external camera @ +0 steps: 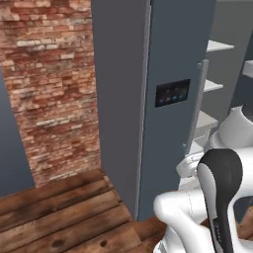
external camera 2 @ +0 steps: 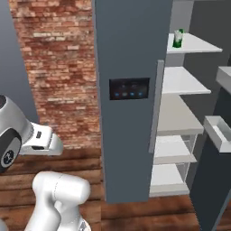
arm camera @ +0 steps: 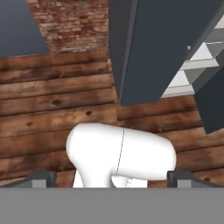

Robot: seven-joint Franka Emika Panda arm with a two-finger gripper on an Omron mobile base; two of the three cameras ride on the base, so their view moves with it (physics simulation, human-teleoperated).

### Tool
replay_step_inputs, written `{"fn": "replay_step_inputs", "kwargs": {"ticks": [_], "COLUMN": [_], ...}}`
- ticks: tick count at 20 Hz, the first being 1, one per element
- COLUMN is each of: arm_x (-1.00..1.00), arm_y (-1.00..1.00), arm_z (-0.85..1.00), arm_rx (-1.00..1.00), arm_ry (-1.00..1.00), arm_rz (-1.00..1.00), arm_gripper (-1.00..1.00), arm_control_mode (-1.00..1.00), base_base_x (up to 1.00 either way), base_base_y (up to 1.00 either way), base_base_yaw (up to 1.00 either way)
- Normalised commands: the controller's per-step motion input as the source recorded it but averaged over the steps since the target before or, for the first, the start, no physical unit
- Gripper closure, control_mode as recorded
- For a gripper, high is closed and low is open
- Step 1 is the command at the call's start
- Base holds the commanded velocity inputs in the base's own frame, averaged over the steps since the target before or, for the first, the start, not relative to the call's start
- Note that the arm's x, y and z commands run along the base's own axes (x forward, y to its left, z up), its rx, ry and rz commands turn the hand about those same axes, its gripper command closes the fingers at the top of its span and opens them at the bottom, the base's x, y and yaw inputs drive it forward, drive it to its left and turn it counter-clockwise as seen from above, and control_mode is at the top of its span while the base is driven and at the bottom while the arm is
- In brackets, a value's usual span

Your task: Take a sugar cube from the saucer and place it inside the coffee. Then, grab milk from the fridge and place it next to the coffee on the counter to sweeten the coffee.

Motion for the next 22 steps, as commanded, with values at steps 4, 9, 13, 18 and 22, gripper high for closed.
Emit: {"fn": "replay_step_inputs", "kwargs": {"ticks": [4, 9, 13, 18, 22], "arm_x": [0.00, 0.00, 0.00, 0.00, 0.00], "arm_y": [0.00, 0.00, 0.00, 0.00, 0.00], "arm_z": [0.00, 0.00, 0.00, 0.00, 0.00], "arm_rx": [0.00, 0.00, 0.00, 0.00, 0.00], "arm_ry": [0.00, 0.00, 0.00, 0.00, 0.00], "arm_rz": [0.00, 0.00, 0.00, 0.00, 0.00], "arm_gripper": [-1.00, -1.00, -1.00, -1.00, -1.00], "arm_control_mode": [1.00, 1.00, 1.00, 1.00, 1.00], "base_base_x": [0.54, 0.64, 0.42, 0.55, 0.53], "base_base_y": [-0.81, -0.52, -0.28, -0.53, -0.37], "base_base_yaw": [-0.01, 0.01, 0.12, 0.20, 0.17]}}
